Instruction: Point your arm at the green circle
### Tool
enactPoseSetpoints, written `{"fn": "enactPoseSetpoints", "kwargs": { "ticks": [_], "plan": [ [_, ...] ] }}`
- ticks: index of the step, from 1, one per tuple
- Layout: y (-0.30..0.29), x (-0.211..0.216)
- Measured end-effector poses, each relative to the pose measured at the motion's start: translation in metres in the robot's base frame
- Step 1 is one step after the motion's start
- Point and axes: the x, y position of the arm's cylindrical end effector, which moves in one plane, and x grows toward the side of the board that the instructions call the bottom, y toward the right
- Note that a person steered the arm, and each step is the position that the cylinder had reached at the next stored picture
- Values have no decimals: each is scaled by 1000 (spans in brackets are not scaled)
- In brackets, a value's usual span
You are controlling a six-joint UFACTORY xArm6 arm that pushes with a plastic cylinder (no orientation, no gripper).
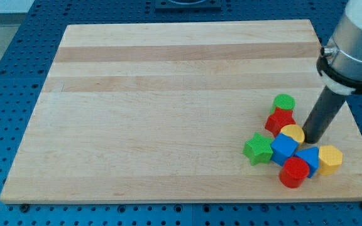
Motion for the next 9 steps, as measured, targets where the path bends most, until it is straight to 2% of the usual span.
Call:
{"fn": "enactPoseSetpoints", "kwargs": {
  "ticks": [2,3,4,5,6,8,9],
  "plan": [
    [14,-1],
    [56,-50],
    [62,-127],
    [21,-174],
    [-47,-182],
    [-51,-131],
    [-43,-126]
  ]
}}
